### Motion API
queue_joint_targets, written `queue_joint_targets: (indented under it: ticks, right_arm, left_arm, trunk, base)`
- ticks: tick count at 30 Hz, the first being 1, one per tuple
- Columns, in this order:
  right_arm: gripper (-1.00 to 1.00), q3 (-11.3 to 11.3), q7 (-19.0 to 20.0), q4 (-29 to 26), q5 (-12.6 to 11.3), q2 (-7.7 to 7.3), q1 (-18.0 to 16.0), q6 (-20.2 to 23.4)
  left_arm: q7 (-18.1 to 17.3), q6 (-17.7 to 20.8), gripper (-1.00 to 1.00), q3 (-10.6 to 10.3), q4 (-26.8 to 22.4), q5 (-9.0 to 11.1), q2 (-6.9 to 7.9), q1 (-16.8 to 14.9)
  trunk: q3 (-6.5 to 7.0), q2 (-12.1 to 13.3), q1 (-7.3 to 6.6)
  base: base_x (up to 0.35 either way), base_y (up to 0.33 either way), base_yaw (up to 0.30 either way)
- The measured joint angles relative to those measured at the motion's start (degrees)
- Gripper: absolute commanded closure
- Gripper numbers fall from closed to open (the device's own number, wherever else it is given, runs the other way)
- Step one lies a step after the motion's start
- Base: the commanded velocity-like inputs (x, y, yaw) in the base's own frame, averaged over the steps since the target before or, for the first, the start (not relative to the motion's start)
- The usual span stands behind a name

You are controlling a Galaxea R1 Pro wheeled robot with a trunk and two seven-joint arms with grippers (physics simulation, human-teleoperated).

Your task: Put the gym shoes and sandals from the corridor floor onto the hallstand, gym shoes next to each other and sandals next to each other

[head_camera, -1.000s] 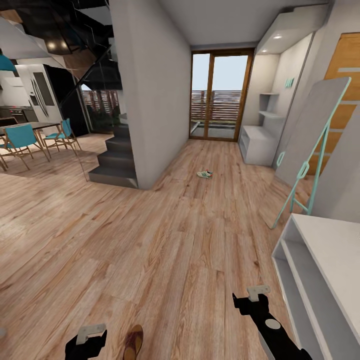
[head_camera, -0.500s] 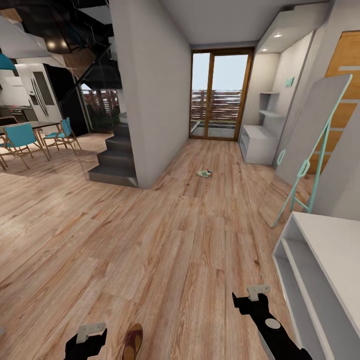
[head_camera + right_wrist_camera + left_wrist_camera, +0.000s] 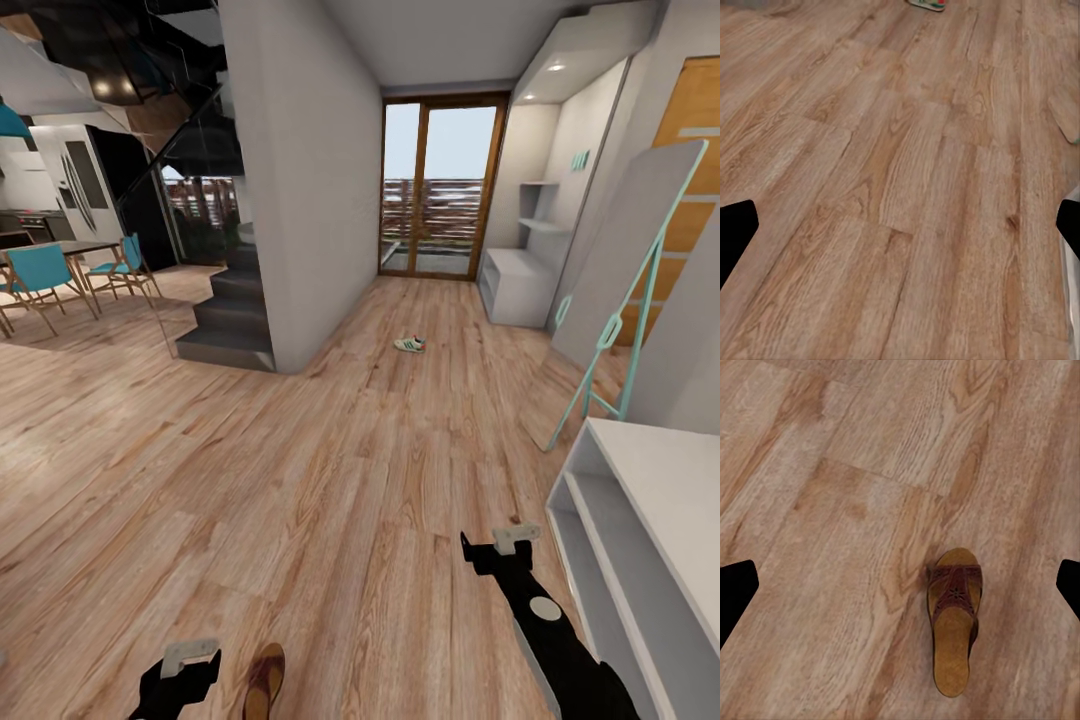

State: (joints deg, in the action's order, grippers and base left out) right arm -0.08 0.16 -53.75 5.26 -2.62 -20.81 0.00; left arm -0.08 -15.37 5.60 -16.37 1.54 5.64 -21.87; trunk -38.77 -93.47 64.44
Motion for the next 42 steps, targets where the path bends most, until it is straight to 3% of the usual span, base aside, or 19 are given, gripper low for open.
queue_joint_targets:
  ticks: [17, 30, 42]
  right_arm:
    - [-1.00, -0.1, 0.0, -0.1, 0.0, 0.09, 0.0, 1.4]
    - [-1.00, -0.1, -0.1, -6.1, -0.1, 0.15, -1.6, 11.2]
    - [-1.00, 0.0, -0.1, -7.1, -0.1, 0.19, -1.9, 13.1]
  left_arm:
    - [0.0, -0.2, -1.00, 0.1, -0.1, 0.1, -0.02, 0.0]
    - [0.0, -0.2, -1.00, 0.1, -0.1, 0.1, -0.09, -0.2]
    - [-0.1, -0.2, -1.00, 0.1, -0.1, 0.1, -0.10, -0.2]
  trunk:
    - [-3.05, -6.8, 3.73]
    - [-5.38, -12.0, 6.59]
    - [-7.54, -16.8, 9.23]
  base:
    - [0.000, 0.000, 0.000]
    - [0.000, 0.000, 0.000]
    - [0.000, 0.000, 0.000]
